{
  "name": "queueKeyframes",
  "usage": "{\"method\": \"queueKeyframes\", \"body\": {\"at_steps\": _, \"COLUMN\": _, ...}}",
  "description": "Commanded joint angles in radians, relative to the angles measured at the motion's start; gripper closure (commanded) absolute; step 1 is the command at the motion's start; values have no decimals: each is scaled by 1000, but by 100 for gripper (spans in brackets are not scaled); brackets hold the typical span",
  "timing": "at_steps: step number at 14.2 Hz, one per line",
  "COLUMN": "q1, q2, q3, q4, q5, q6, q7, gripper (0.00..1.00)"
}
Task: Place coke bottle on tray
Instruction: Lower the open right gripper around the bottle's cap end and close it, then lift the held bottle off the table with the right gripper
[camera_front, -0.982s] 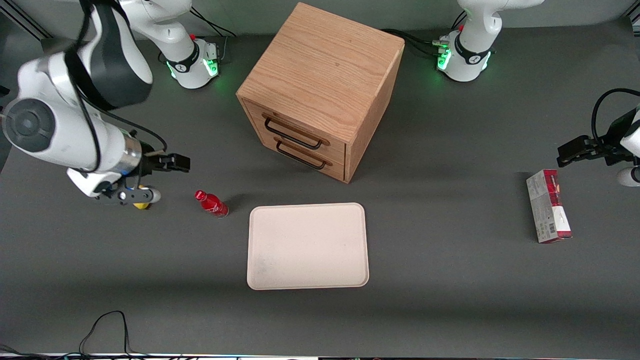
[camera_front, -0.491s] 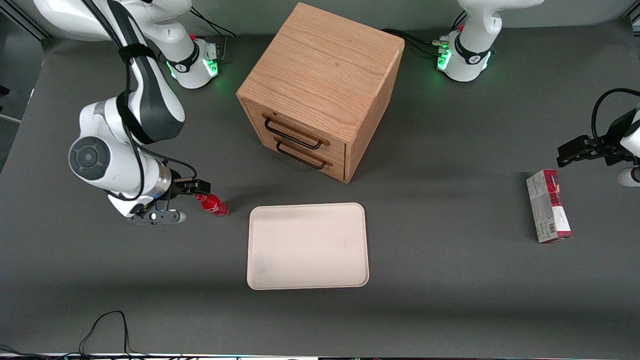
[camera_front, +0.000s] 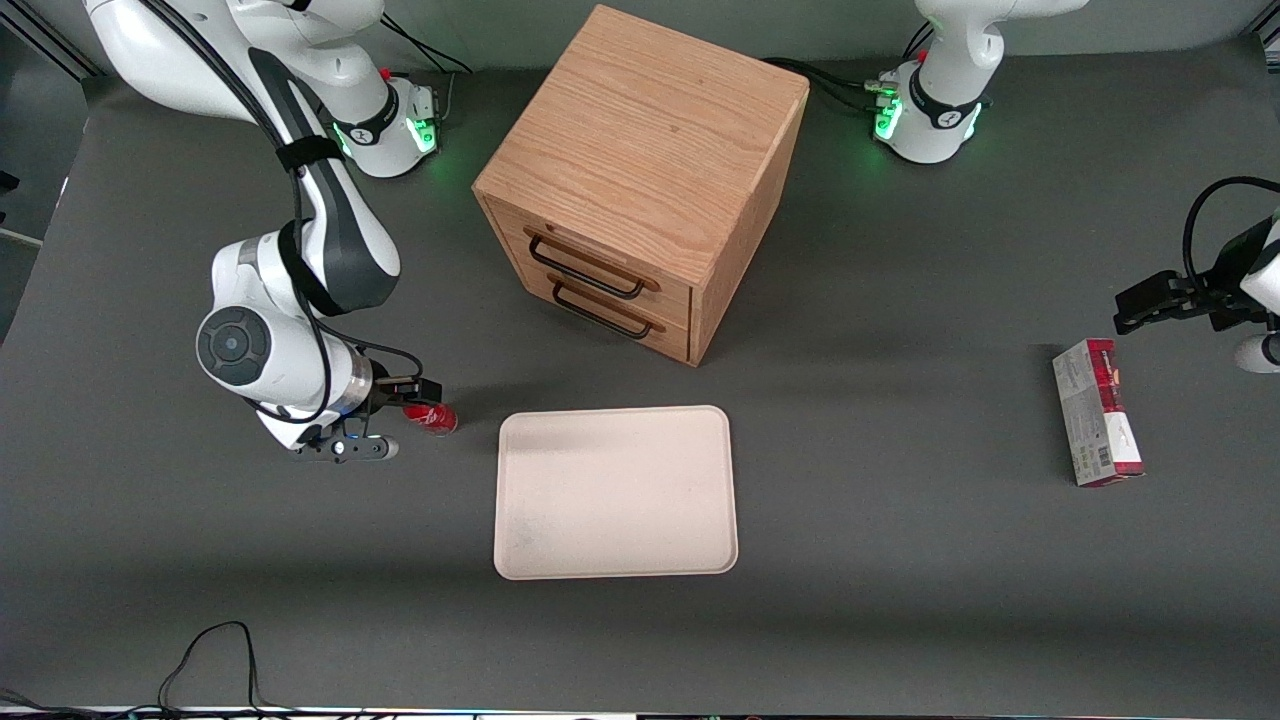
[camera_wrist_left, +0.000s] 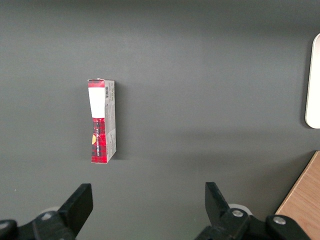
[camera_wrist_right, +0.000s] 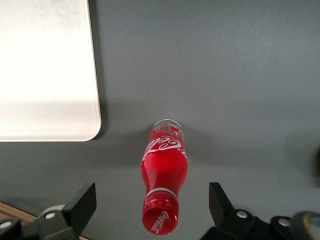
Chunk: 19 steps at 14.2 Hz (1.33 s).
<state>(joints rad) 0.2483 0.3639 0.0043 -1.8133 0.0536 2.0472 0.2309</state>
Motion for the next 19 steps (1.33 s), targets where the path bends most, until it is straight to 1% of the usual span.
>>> {"method": "queueKeyframes", "body": {"at_steps": 1, "q1": 8, "q2": -20, "q3": -4, "q4": -29, "q5": 0, "q6": 22, "q7": 4, "gripper": 0}}
{"method": "queueKeyframes", "body": {"at_steps": 7, "q1": 22, "q2": -33, "q3": -4, "q4": -66, "q5": -15, "q6": 34, "q7": 4, "gripper": 1}}
{"method": "queueKeyframes", "body": {"at_steps": 9, "q1": 20, "q2": -33, "q3": -4, "q4": -66, "q5": -15, "q6": 33, "q7": 4, "gripper": 12}}
{"method": "queueKeyframes", "body": {"at_steps": 10, "q1": 20, "q2": -34, "q3": -4, "q4": -66, "q5": -15, "q6": 33, "q7": 2, "gripper": 13}}
{"method": "queueKeyframes", "body": {"at_steps": 11, "q1": 20, "q2": -34, "q3": -6, "q4": -66, "q5": -15, "q6": 30, "q7": -1, "gripper": 17}}
{"method": "queueKeyframes", "body": {"at_steps": 12, "q1": 19, "q2": -36, "q3": -6, "q4": -66, "q5": -15, "q6": 25, "q7": -2, "gripper": 25}}
{"method": "queueKeyframes", "body": {"at_steps": 13, "q1": 19, "q2": -36, "q3": -6, "q4": -66, "q5": -15, "q6": 22, "q7": -2, "gripper": 41}}
{"method": "queueKeyframes", "body": {"at_steps": 14, "q1": 20, "q2": -40, "q3": -6, "q4": -67, "q5": -15, "q6": 18, "q7": -2, "gripper": 88}}
{"method": "queueKeyframes", "body": {"at_steps": 15, "q1": 17, "q2": -51, "q3": -7, "q4": -76, "q5": -15, "q6": 16, "q7": -2, "gripper": 100}}
{"method": "queueKeyframes", "body": {"at_steps": 19, "q1": 17, "q2": -60, "q3": -9, "q4": -84, "q5": -15, "q6": 11, "q7": -4, "gripper": 100}}
